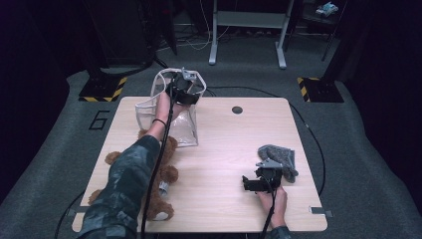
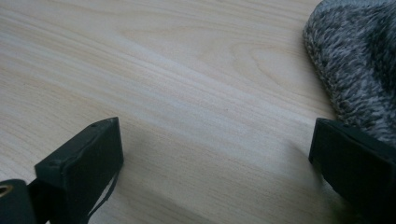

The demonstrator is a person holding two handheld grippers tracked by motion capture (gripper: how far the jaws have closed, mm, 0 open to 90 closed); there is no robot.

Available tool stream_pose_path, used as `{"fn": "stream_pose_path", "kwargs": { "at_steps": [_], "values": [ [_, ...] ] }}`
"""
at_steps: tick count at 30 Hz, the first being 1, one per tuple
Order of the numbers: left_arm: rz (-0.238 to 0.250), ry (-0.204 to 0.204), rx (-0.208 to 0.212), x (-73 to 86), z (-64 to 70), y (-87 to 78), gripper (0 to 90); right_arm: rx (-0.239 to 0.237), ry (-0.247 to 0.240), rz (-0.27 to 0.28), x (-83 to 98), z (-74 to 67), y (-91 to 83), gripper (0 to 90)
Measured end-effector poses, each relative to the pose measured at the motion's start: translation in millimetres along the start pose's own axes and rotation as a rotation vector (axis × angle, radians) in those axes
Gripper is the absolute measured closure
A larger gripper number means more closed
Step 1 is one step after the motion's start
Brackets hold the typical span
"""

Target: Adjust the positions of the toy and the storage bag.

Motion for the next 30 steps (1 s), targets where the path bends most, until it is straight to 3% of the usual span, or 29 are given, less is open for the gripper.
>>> {"fn": "stream_pose_path", "kwargs": {
  "at_steps": [2, 5, 12, 13, 15, 17, 21, 24, 25, 27, 30],
  "values": [
    [0.009, -0.017, -0.004, 2.7, -12.5, -15.5, 38.4, -0.001, 0.001, -0.001, 0.1, -0.2, 0.0, 2.2],
    [0.027, -0.088, 0.000, 10.7, -35.5, -35.8, 33.3, 0.001, -0.001, -0.003, 0.6, -0.2, -0.2, 2.2],
    [-0.053, -0.171, -0.010, 62.8, -80.5, -53.3, 25.2, 0.002, -0.002, -0.002, 0.4, 0.3, -0.1, 2.2],
    [-0.053, -0.171, -0.010, 62.8, -80.5, -53.3, 25.3, 0.002, -0.002, -0.002, 0.4, 0.3, -0.1, 2.2],
    [-0.063, -0.207, -0.001, 80.1, -91.3, -54.9, 24.4, 0.003, -0.002, -0.002, 0.4, 0.4, 0.0, 2.2],
    [-0.088, -0.242, 0.047, 99.3, -95.8, -53.4, 22.7, 0.003, -0.002, -0.002, 0.4, 0.4, -0.1, 2.2],
    [-0.153, -0.238, 0.072, 121.0, -94.8, -44.0, 21.7, 0.004, -0.002, -0.002, 0.5, 0.4, -0.1, 2.1],
    [-0.187, -0.219, 0.062, 129.1, -96.1, -37.2, 32.6, 0.003, -0.002, -0.002, 0.4, 0.4, 0.0, 2.1],
    [-0.198, -0.229, 0.049, 132.1, -97.4, -33.7, 41.0, 0.004, 0.003, -0.003, 0.7, 0.1, -0.2, 2.1],
    [-0.180, -0.247, 0.021, 134.6, -102.7, -27.2, 47.7, 0.004, 0.003, -0.003, 0.7, 0.2, -0.2, 2.0],
    [-0.156, -0.285, 0.015, 132.6, -108.3, -24.2, 59.9, 0.006, -0.001, -0.001, 0.4, 0.8, 0.0, 2.0]
  ]
}}
Point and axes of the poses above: each handheld gripper's, and its own axes: y roughly forward along the jaws, x roughly out of its underside, z roughly to its right, the point moved 10 cm from there along y, roughly forward along the jaws, and after that the axes turned 14 degrees about -z, right-handed, at the moved point
